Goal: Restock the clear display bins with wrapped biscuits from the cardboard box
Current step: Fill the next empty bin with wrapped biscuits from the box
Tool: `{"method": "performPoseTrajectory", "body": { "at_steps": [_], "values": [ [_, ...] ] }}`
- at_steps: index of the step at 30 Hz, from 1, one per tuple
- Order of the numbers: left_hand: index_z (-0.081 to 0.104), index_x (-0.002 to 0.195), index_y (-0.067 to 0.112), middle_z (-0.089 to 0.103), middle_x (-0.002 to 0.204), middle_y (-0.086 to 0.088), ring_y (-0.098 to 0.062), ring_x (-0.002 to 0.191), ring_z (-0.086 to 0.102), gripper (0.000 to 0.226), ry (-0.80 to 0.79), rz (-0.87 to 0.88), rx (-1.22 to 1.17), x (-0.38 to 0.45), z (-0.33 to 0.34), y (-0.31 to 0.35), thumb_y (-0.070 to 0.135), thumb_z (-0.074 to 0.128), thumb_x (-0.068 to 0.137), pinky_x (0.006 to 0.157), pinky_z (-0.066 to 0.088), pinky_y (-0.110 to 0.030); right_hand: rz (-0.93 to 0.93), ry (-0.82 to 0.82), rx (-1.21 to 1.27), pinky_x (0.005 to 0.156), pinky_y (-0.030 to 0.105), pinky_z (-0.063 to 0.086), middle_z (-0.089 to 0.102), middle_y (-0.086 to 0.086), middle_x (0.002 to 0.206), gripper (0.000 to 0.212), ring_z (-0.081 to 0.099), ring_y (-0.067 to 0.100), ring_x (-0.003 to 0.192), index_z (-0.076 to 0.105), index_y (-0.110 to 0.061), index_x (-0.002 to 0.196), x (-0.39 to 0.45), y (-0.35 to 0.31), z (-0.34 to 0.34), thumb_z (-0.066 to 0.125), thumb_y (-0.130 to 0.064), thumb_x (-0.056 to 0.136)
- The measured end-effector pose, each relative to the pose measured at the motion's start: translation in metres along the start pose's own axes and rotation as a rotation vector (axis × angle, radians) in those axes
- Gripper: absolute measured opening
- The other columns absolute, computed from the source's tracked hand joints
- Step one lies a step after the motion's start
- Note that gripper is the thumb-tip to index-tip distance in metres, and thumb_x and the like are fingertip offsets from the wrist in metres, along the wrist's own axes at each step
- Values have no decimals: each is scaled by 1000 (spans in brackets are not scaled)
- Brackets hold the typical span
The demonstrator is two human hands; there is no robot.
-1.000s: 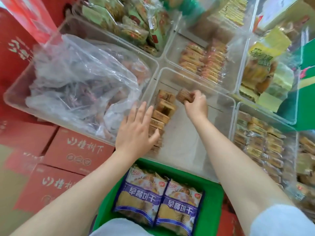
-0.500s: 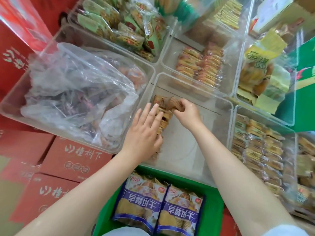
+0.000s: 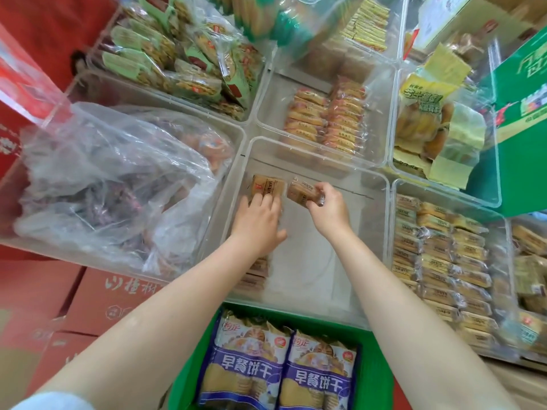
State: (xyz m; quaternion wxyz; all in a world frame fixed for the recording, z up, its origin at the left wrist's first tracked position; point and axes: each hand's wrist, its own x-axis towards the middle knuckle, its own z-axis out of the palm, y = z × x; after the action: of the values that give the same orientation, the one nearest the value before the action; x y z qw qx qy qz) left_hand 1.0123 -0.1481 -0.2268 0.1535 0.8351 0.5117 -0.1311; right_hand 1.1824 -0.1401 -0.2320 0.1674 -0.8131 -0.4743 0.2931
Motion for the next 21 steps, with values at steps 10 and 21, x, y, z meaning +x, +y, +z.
{"method": "performPoseTrajectory", "body": {
  "at_steps": [10, 21],
  "values": [
    [5, 160, 14, 21, 160, -23, -38, 145, 25, 64, 32, -101, -5, 41, -3, -1, 37, 32, 107, 113, 28, -46, 40, 26, 80, 92, 29, 42, 65, 11, 119, 40, 56, 30, 115, 62, -13, 126, 3, 23, 9, 71, -15, 88],
    [0, 161, 13, 9, 168, -14, -32, 155, 4, 81, -4, -82, -93, 30, 13, 3, 64, 16, 100, 124, 2, -50, 59, 57, 112, 91, 29, 45, 62, 13, 120, 40, 60, 29, 110, 61, -16, 126, 5, 31, 11, 70, -14, 88]
  ]
}}
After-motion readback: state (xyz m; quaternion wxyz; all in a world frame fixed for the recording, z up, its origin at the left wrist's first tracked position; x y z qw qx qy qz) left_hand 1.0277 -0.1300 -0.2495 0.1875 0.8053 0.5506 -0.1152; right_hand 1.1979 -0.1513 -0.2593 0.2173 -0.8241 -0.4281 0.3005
